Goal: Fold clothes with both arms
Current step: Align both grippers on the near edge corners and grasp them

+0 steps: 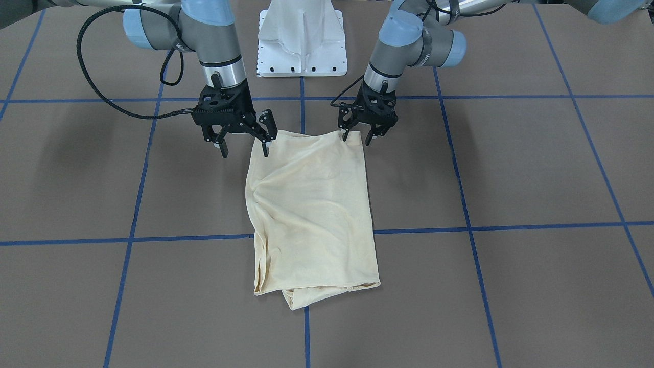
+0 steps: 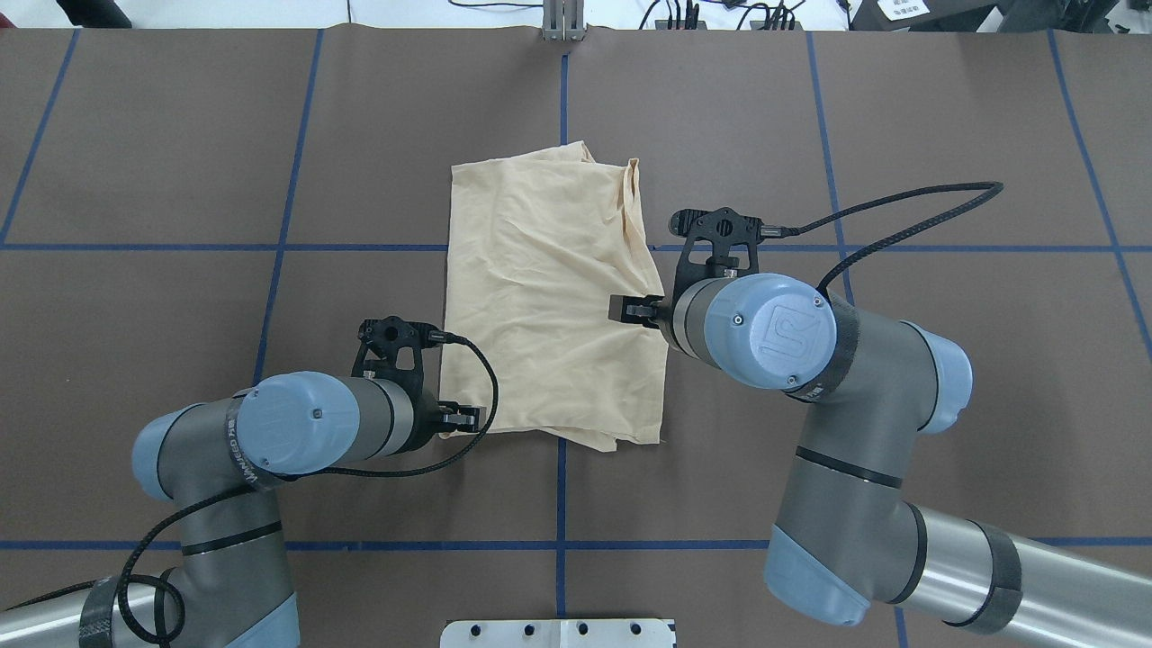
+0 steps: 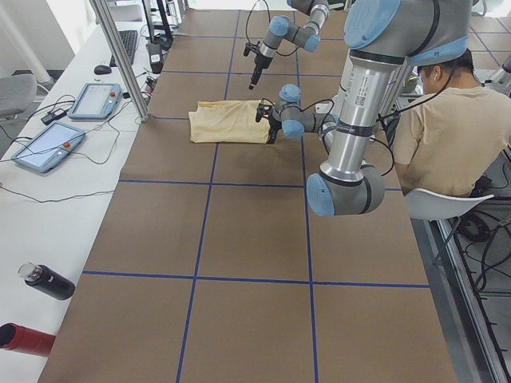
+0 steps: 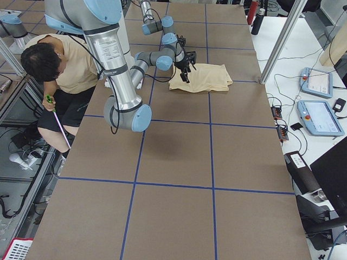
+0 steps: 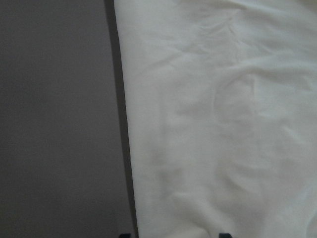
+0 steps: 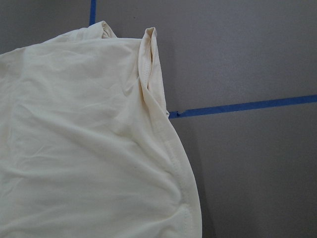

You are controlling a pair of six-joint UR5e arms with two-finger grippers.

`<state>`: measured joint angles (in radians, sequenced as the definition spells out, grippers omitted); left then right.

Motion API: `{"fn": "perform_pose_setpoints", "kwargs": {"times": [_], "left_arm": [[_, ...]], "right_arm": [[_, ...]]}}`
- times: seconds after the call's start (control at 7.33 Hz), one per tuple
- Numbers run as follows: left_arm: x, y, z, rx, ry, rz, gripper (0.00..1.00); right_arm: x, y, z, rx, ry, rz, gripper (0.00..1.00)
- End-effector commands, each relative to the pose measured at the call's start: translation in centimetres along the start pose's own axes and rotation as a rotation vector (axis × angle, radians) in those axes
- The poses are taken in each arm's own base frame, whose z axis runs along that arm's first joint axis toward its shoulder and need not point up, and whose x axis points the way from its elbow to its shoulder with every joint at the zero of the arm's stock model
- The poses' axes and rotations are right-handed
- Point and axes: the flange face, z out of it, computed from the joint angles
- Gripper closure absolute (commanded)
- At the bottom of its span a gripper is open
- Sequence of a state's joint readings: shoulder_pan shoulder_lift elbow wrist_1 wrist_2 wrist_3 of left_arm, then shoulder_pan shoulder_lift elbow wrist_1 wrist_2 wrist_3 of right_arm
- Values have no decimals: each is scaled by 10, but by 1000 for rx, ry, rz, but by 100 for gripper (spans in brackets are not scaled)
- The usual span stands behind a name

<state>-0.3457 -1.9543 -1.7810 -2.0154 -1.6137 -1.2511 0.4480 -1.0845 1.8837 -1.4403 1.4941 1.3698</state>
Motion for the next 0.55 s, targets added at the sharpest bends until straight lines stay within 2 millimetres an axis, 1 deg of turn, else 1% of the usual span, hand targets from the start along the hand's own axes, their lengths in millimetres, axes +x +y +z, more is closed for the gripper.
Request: {"fn": "perform_pose_setpoints", "kwargs": {"times": [0.0, 0.41], "left_arm": [[0, 0, 1, -1, -1, 0, 37], [1, 0, 0, -2, 1, 0, 37]], "right_arm": [[-1, 0, -1, 1, -3, 0, 0], [-1, 0, -1, 1, -3, -1, 0]]}}
